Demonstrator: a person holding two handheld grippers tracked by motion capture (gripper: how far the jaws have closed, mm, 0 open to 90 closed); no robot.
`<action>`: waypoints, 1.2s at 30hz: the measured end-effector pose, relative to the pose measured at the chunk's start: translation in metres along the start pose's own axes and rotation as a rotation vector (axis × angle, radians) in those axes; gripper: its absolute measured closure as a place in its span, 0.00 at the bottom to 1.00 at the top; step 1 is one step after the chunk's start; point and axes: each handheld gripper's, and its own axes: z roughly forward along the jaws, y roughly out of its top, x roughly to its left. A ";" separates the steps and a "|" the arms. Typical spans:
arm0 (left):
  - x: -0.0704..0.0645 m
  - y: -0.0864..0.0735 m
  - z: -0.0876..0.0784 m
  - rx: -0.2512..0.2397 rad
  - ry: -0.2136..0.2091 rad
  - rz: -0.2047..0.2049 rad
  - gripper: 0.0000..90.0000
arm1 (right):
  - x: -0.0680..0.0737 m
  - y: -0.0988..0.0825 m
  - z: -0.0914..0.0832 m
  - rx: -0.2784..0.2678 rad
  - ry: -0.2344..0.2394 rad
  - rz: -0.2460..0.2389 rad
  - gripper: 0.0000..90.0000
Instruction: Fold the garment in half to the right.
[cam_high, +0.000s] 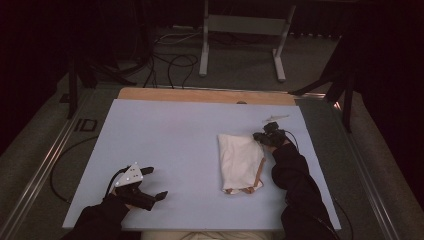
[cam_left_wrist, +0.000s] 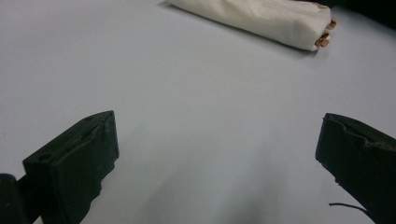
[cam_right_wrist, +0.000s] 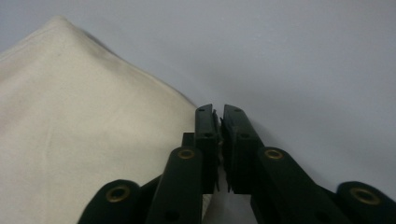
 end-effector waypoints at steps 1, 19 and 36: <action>0.000 0.000 0.000 0.000 0.001 0.001 0.00 | 0.001 0.000 0.000 0.003 0.002 -0.001 0.91; 0.002 0.001 -0.003 -0.009 0.010 0.002 0.00 | 0.016 0.011 -0.015 -0.042 0.085 0.000 0.40; 0.003 0.000 -0.004 -0.006 0.012 -0.004 0.00 | 0.040 0.021 -0.026 -0.048 0.168 -0.031 0.10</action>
